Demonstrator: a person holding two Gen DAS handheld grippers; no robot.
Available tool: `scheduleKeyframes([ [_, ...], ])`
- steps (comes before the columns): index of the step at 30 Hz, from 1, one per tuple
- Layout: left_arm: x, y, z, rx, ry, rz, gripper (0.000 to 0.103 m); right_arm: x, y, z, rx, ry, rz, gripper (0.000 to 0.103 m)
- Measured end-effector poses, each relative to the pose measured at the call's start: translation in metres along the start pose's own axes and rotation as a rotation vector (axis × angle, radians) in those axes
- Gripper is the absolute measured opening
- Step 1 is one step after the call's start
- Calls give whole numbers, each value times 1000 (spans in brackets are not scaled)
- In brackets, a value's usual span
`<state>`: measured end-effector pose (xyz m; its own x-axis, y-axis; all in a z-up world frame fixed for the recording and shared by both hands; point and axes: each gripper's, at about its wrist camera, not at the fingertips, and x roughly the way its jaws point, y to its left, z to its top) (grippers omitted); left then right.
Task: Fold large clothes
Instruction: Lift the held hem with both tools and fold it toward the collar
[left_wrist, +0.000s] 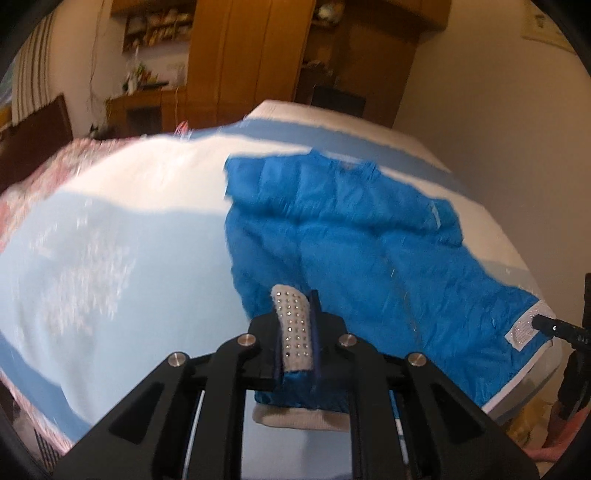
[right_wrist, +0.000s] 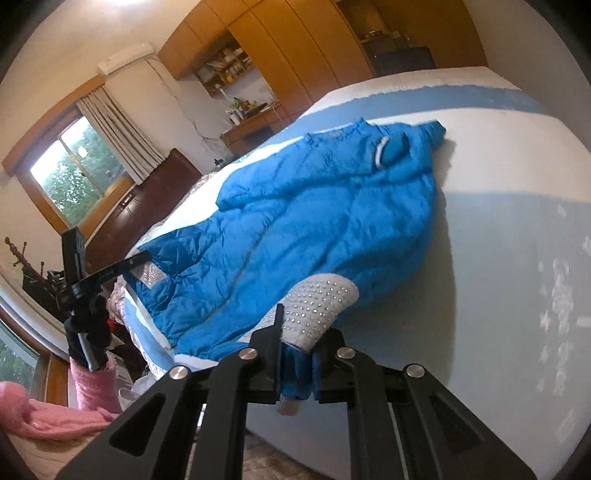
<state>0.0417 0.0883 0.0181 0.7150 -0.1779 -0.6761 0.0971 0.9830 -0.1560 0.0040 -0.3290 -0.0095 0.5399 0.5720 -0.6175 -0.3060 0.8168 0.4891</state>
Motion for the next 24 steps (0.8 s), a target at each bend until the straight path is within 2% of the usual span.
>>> scheduleKeyframes([
  [6, 5, -9, 50, 9, -72, -30, 10, -9, -7, 50, 1, -19, 20, 10],
  [12, 26, -8, 102, -19, -101, -70, 10, -1, -26, 102, 33, -5, 41, 10],
  [19, 70, -9, 147, -28, -82, -93, 11, 31, -57, 162, 91, 34, 57, 10],
  [24, 114, -9, 179, -34, -34, -109, 11, 57, -85, 191, 151, 68, 65, 10],
])
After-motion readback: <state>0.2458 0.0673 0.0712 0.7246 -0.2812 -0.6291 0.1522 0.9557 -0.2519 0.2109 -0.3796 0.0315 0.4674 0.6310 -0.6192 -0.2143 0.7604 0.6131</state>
